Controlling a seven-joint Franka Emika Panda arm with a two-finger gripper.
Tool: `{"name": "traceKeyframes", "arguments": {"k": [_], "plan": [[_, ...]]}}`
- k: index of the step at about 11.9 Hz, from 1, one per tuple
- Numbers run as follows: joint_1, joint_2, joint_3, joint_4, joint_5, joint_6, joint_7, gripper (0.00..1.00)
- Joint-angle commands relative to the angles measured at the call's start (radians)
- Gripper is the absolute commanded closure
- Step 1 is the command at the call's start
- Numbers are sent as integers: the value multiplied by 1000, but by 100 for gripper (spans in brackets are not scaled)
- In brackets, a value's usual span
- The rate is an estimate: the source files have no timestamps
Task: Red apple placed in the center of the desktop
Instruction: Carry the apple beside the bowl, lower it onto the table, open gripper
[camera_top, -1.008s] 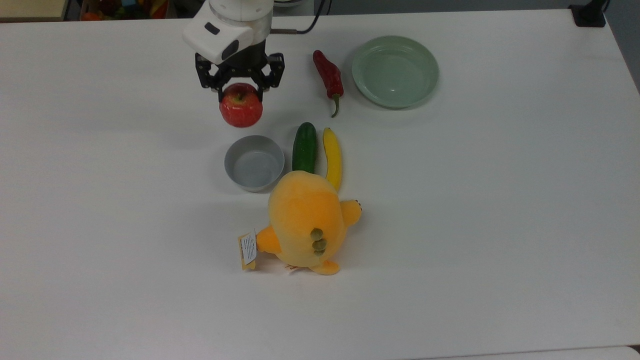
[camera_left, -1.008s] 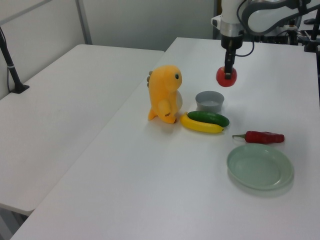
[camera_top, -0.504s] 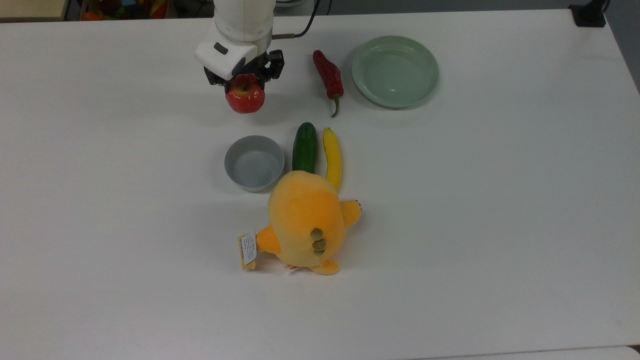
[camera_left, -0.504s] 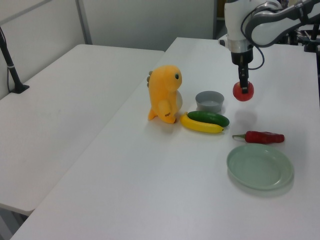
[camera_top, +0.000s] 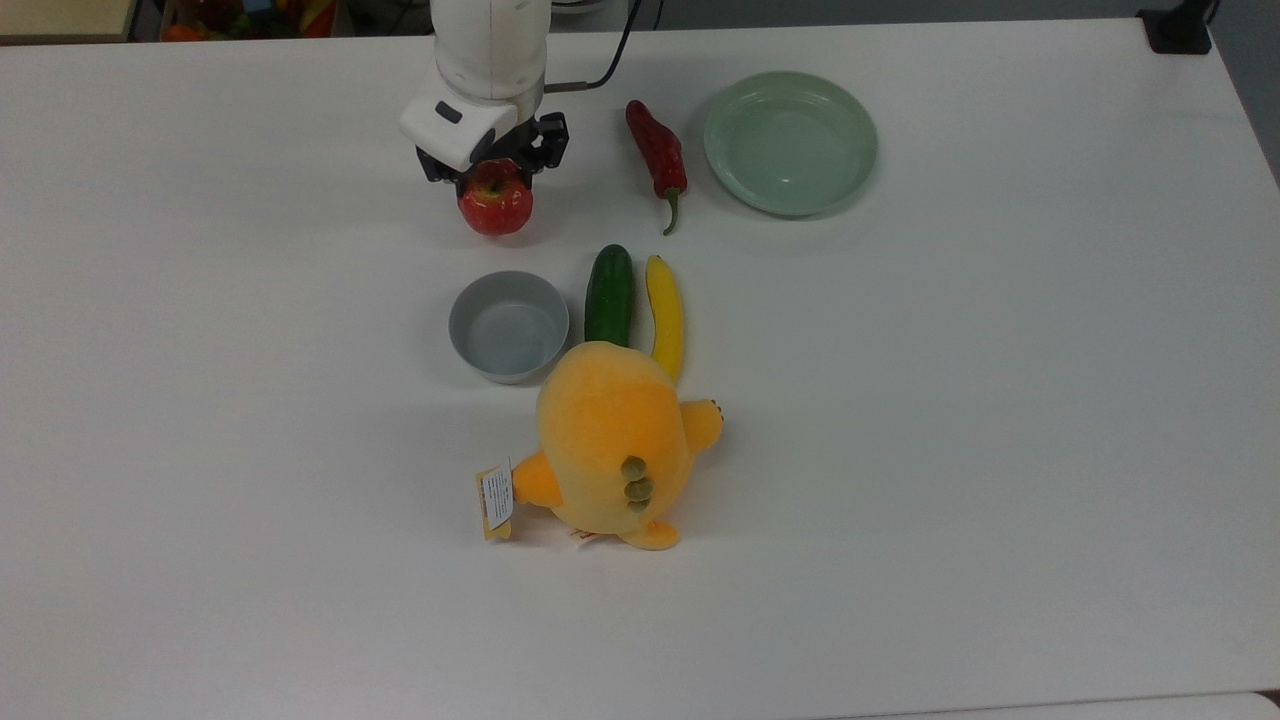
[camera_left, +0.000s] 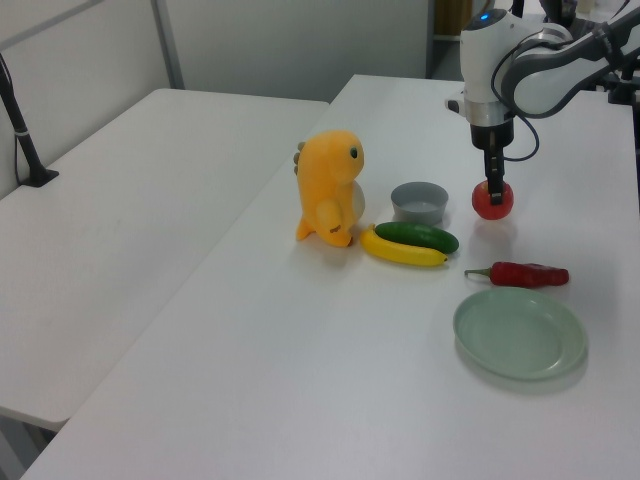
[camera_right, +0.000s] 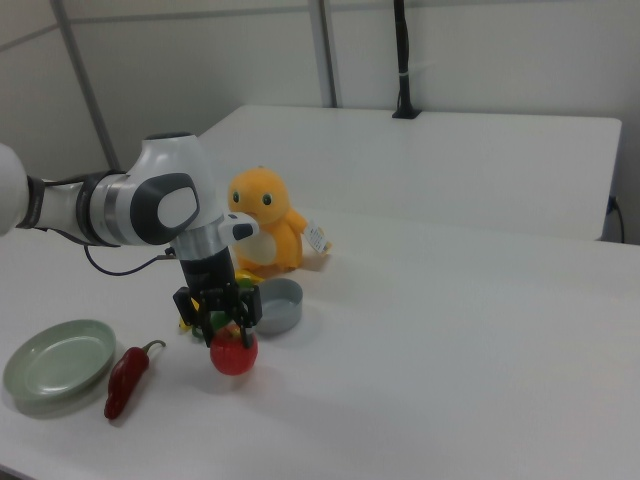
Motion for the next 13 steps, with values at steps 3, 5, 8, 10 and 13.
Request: {"name": "traceKeyframes", "arguments": {"k": [3,5,8,10,13], "plan": [[9,-15,26,-26,49,70,-13,70],[9,-5,39,-21,49,76,-14,70],[9,23,42,6,49,94,-14,70],[9,43,42,8,49,142,-13,69],[9,45,43,9,49,142,-13,68]]}}
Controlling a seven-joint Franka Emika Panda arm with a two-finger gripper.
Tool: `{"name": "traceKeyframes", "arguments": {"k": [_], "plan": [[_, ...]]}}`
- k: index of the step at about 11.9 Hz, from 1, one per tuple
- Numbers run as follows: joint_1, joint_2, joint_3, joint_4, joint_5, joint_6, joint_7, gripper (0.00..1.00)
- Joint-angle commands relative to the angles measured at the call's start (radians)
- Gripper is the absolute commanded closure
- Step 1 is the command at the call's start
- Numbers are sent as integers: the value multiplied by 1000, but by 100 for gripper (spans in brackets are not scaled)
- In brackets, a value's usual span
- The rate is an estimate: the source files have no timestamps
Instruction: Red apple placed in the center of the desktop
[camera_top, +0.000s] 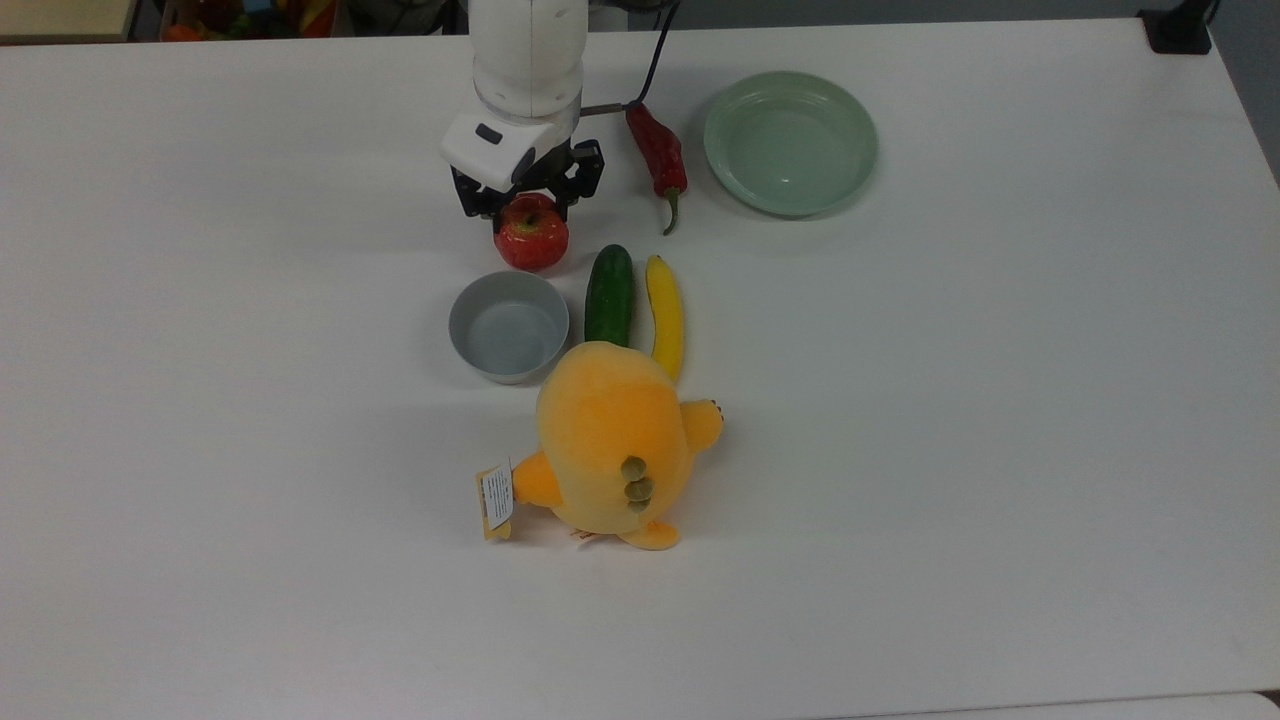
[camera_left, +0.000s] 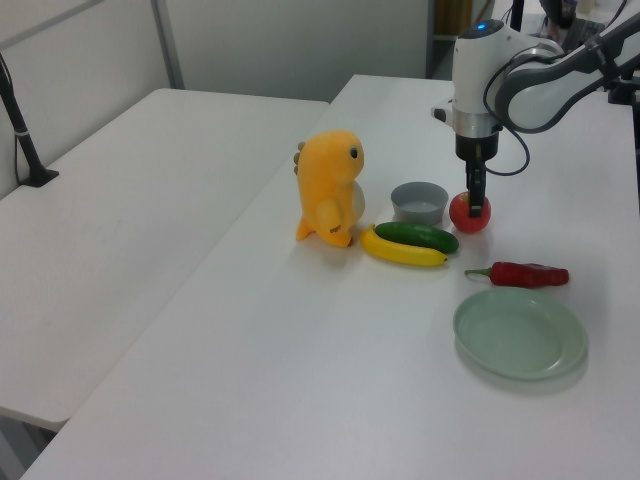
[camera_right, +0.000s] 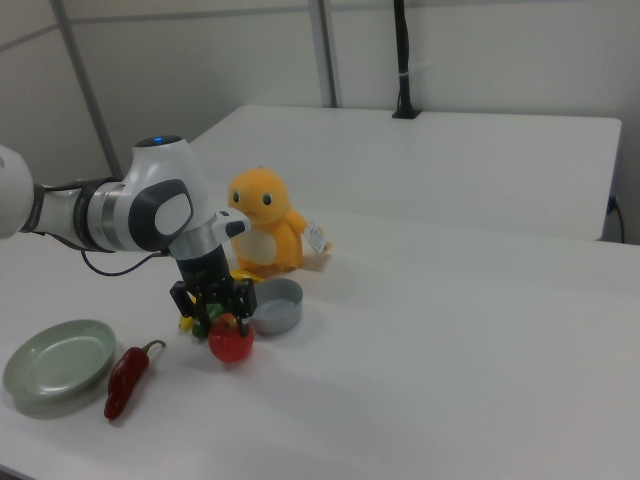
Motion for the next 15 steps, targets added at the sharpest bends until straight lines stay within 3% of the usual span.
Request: {"name": "traceKeyframes", "arguments": {"k": [1,2,3,4,7,10,12,13,15], "plan": [[5,4,1,5,16,13,-13,61],[4,4,4,6,16,13,-13,55],[4,3,4,6,16,11,-13,13],[4,3,6,9,16,7,-17,0],[-4,-14,4,49,16,-30,-11,0],[-44,-54,-6,224,44,-209,33,0],[-78,-88,-32,325,160,-245,157,0],[-75,-89,-42,368,168,-250,188,0],[-59,-88,-42,390,209,-256,417,0]]}}
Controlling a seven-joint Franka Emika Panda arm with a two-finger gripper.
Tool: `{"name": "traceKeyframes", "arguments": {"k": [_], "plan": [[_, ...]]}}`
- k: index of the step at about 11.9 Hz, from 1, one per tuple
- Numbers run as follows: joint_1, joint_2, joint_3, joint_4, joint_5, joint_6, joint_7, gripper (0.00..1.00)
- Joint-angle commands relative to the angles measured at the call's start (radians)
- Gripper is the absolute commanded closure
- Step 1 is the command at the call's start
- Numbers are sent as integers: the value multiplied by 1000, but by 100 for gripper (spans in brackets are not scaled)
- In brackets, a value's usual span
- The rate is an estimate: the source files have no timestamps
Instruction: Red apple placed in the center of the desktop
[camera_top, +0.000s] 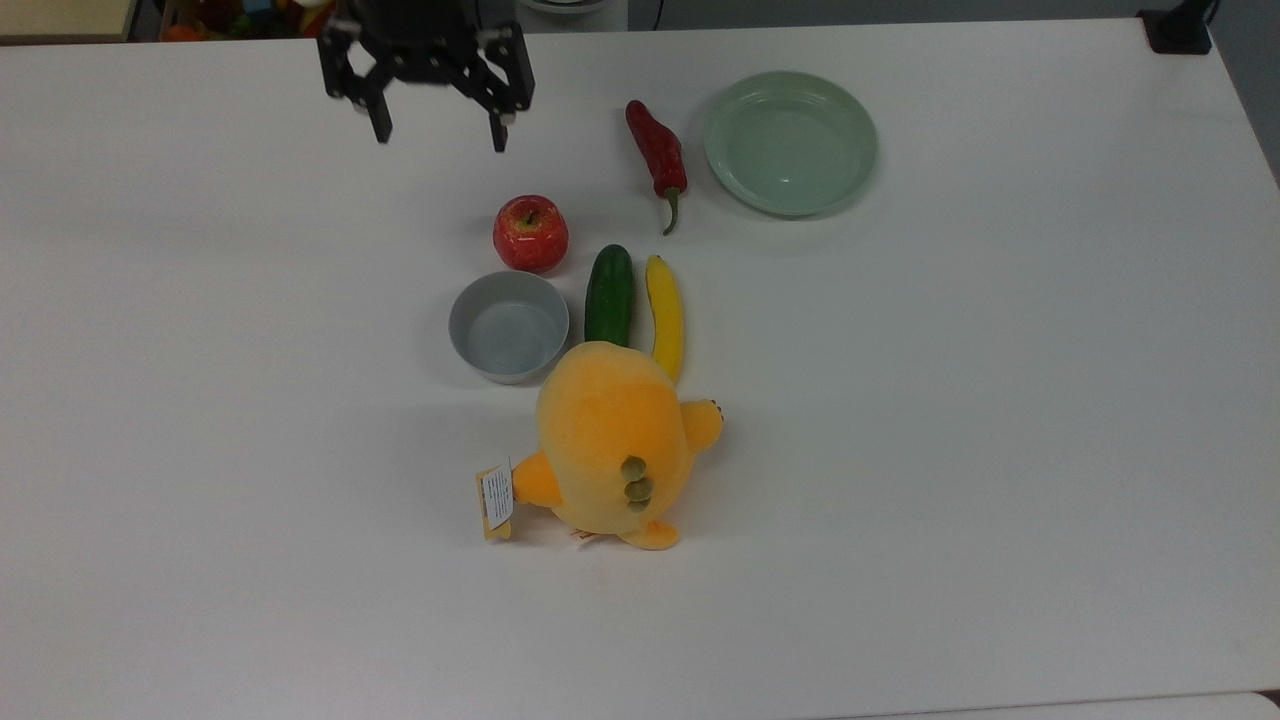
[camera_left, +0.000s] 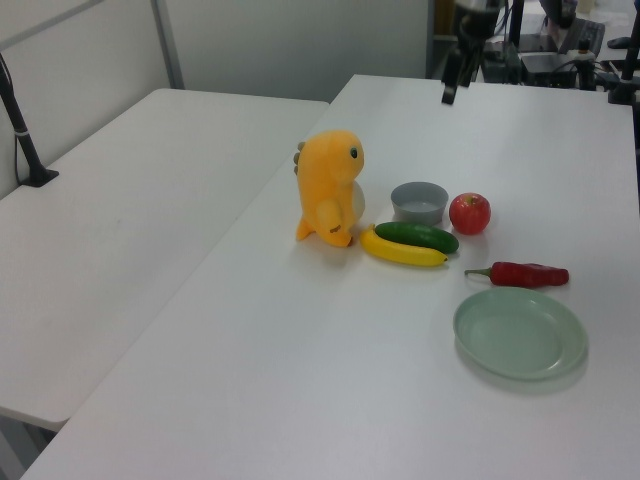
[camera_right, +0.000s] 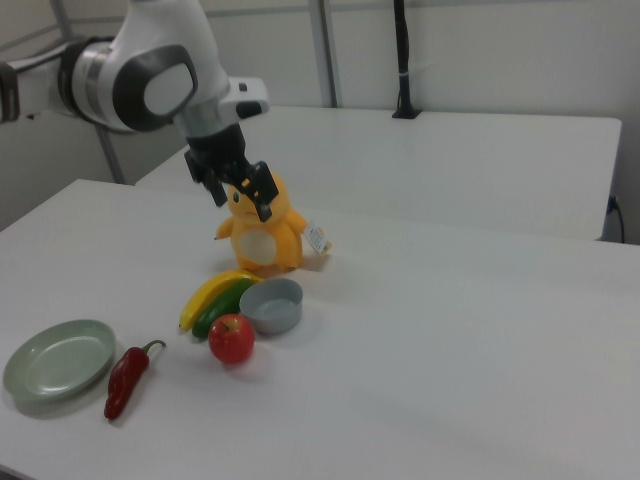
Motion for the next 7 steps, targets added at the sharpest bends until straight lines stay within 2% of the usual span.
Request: {"name": "traceKeyframes", "arguments": {"k": [1,5,7], "plan": [[39,18,6,32,27,-16,305,0],[45,16,8,30,0,-31,90,0],[45,15,8,30,0,-72,62,0]]}}
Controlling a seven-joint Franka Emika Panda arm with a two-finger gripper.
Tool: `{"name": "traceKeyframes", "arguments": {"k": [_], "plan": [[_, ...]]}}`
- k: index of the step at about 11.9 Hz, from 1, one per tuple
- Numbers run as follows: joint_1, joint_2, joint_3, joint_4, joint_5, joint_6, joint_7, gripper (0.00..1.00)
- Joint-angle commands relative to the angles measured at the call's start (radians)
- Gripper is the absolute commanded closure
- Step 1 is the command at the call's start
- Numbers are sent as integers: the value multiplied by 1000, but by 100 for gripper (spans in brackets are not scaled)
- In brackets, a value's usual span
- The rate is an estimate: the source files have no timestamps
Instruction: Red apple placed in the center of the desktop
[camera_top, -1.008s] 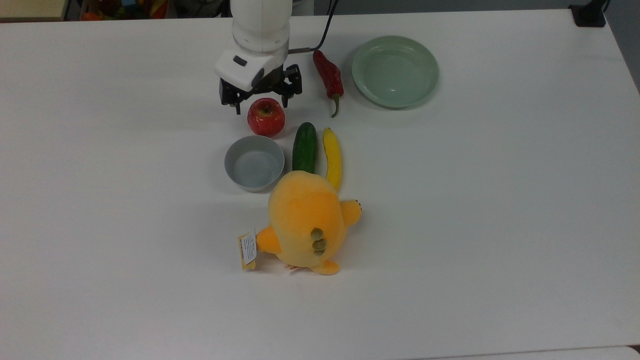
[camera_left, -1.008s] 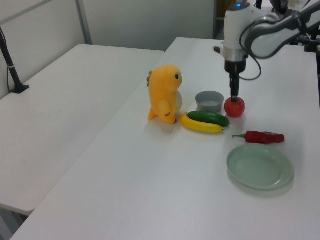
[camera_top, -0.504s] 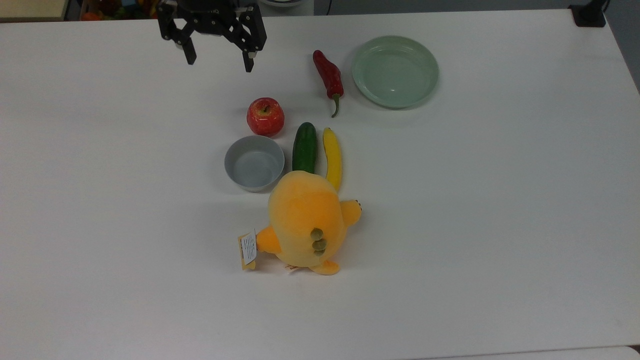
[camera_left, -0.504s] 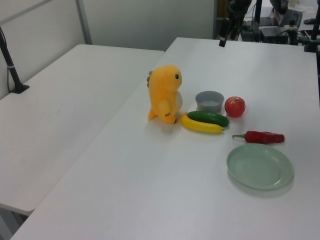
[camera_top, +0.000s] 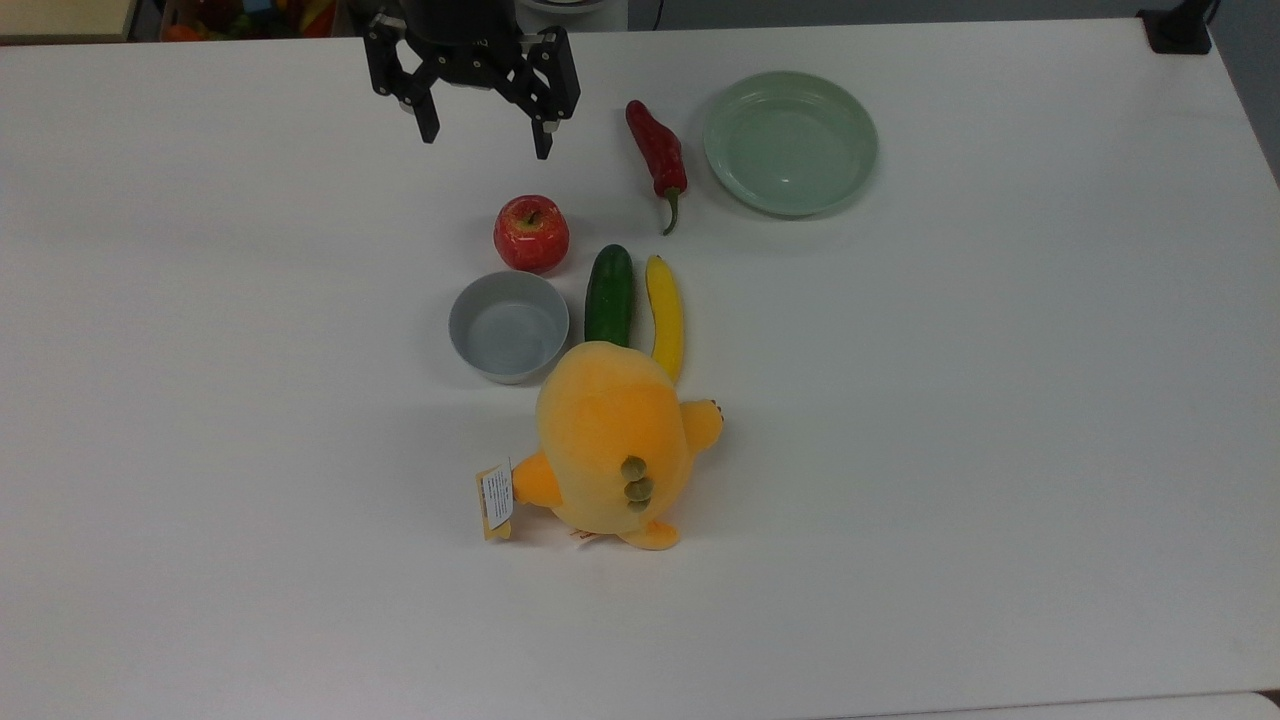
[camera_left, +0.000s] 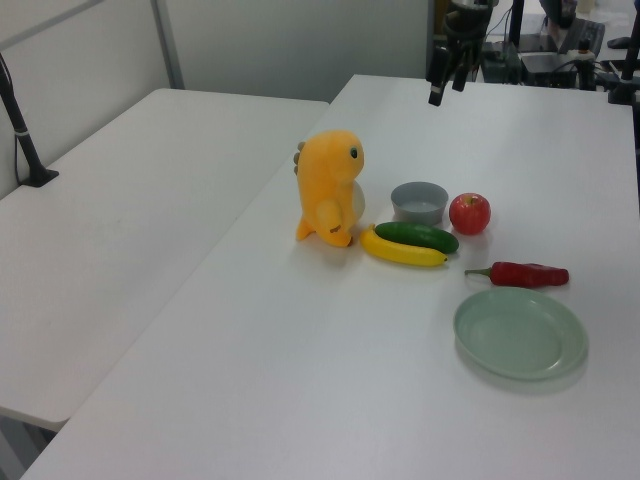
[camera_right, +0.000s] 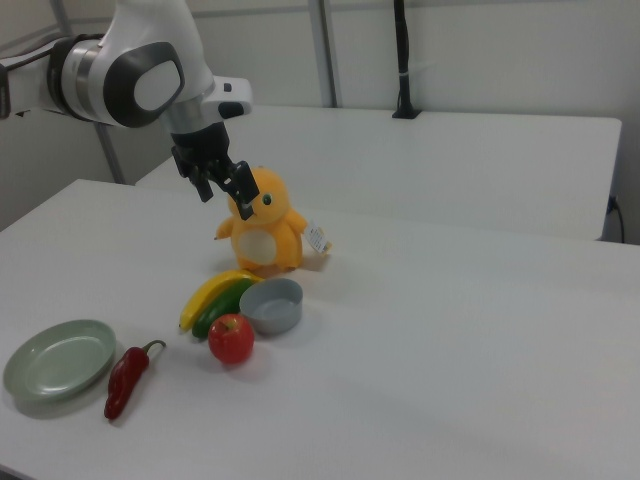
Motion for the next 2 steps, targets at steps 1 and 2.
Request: {"name": "traceKeyframes", "arguments": {"k": [1,2], "plan": [[3,-4,-5,11,-12,-58,-50,0],[3,-4,-5,11,-12,-52,-47,0]]}}
